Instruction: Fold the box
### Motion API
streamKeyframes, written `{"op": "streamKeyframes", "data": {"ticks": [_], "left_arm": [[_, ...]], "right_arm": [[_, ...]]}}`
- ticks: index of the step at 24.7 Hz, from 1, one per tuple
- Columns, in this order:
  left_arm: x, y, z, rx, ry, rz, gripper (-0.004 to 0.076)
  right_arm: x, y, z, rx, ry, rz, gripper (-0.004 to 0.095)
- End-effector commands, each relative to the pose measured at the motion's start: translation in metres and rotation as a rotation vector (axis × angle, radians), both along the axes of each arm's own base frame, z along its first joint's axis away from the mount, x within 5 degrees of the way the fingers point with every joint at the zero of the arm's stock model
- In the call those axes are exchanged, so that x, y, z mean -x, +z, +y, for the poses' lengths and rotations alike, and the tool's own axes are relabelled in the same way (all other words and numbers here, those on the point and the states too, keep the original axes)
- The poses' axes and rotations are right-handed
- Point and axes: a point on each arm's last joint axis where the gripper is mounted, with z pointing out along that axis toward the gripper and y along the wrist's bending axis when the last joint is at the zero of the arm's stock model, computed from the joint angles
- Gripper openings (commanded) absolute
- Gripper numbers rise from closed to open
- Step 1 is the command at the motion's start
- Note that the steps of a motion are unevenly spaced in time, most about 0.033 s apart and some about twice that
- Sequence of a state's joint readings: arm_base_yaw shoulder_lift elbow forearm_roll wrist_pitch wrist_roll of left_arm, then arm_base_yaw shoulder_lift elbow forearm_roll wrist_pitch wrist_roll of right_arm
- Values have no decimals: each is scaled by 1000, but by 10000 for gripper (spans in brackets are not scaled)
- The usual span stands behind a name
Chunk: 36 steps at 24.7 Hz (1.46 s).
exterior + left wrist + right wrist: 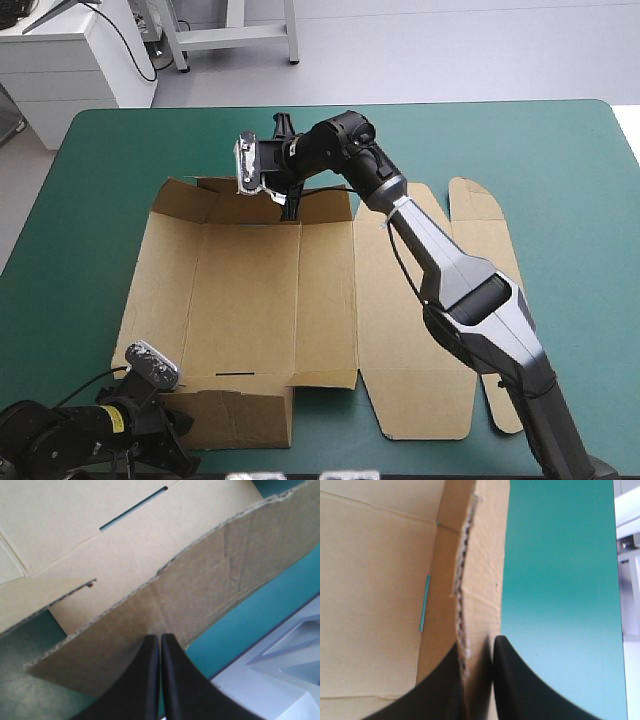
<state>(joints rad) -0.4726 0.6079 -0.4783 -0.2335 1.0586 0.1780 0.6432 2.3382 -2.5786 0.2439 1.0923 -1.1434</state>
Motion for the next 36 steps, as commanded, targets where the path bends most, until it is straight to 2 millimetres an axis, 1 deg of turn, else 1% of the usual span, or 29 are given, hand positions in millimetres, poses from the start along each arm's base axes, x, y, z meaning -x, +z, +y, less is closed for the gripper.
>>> {"op": "streamKeyframes", "data": {"ticks": [1, 2, 3, 4, 7, 9, 11, 12, 13, 14, 15, 17, 19, 21, 25, 29, 31, 34, 36], "left_arm": [[-3, 9, -3, 43, 6, -37, -8], [-3, 9, -3, 43, 6, -37, -8], [-3, 9, -3, 43, 6, -37, -8], [-3, 9, -3, 43, 6, -37, -8], [-3, 9, -3, 43, 6, -37, -8], [-3, 9, -3, 43, 6, -37, -8], [-3, 9, -3, 43, 6, -37, -8], [-3, 9, -3, 43, 6, -37, -8], [-3, 9, -3, 43, 6, -37, -8], [-3, 9, -3, 43, 6, -37, -8], [-3, 9, -3, 43, 6, -37, -8], [-3, 9, -3, 43, 6, -37, -8], [-3, 9, -3, 43, 6, -37, -8], [-3, 9, -3, 43, 6, -37, -8], [-3, 8, -3, 36, 6, -41, -8], [-3, 8, -3, 36, 6, -41, -8], [-3, 8, -3, 36, 6, -41, -8], [-3, 8, -3, 36, 6, -41, -8], [-3, 8, -3, 36, 6, -41, -8]], "right_arm": [[10, 46, -17, -73, -97, -70, 384], [10, 47, -17, -87, -110, -62, 466], [9, 50, -17, -123, -140, -56, 590], [9, 52, -17, -139, -151, -53, 638], [14, 55, -20, -138, -172, -21, 638], [22, 60, -26, -103, -170, 23, 553], [29, 65, -32, -68, -179, 63, 369], [33, 68, -36, -61, -198, 79, 267], [34, 74, -39, -83, -248, 89, 136], [37, 82, -45, -91, -288, 74, -27], [38, 87, -49, -96, -318, 63, -5], [38, 94, -56, -101, -392, 42, -2], [36, 105, -72, -132, -539, 20, -2], [38, 121, -89, -186, -678, -11, -2], [47, 148, -115, -317, -847, -30, -2], [60, 170, -137, -402, -887, -27, -2], [65, 176, -147, -411, -899, -34, -2], [73, 180, -163, -393, -928, -27, -22], [76, 174, -175, -354, -960, -7, -21]]}}
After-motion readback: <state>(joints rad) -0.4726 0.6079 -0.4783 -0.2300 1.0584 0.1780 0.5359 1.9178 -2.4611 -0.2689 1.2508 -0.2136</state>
